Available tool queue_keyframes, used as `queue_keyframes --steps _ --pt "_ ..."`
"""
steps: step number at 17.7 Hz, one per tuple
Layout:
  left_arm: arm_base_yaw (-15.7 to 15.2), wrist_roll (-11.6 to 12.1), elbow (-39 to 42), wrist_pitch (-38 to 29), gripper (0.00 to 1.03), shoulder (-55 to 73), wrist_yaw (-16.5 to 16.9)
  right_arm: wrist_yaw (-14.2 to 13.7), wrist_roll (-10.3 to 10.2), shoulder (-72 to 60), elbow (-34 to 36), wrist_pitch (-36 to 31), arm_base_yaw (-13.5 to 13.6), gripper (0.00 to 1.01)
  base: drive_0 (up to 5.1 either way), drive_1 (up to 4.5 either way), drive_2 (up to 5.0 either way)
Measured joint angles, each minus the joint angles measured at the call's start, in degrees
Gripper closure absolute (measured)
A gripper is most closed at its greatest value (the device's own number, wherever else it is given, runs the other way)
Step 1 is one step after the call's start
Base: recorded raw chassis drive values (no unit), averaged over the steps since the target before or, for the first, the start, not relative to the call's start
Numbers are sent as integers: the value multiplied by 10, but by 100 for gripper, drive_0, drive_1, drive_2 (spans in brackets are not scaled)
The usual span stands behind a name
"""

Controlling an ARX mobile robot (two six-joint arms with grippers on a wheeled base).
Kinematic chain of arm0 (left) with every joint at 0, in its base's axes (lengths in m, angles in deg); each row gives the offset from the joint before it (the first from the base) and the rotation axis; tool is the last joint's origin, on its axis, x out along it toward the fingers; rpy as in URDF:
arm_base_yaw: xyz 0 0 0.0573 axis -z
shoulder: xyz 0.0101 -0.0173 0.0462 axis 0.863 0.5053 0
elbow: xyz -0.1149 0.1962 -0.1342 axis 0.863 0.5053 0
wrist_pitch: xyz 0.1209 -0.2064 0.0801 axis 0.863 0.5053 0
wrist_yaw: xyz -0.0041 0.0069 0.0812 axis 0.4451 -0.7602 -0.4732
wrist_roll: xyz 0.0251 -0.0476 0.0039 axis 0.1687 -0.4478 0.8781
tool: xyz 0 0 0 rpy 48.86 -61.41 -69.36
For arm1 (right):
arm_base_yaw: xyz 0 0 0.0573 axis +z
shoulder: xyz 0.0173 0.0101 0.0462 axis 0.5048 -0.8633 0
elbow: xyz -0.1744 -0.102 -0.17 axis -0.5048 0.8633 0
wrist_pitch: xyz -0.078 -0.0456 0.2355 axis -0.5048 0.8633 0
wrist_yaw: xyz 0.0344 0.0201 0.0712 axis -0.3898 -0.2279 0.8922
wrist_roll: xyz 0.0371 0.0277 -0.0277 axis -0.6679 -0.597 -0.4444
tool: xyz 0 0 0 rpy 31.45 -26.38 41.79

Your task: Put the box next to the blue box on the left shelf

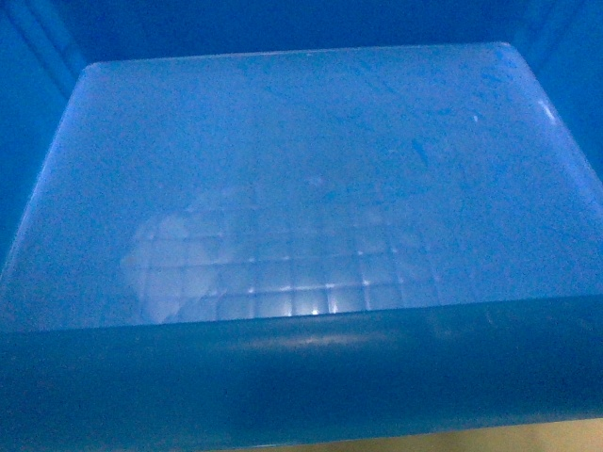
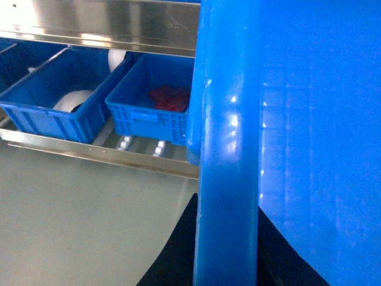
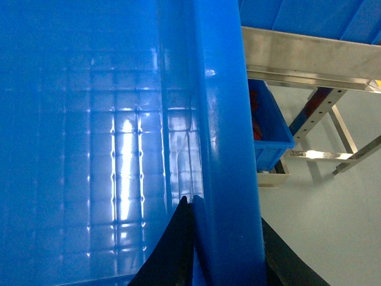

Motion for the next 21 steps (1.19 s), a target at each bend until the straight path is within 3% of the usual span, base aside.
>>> queue_keyframes --steps 21 --pt "0 -1 0 0 92 0 0 -1 0 0 0 0 0 85 0 0 0"
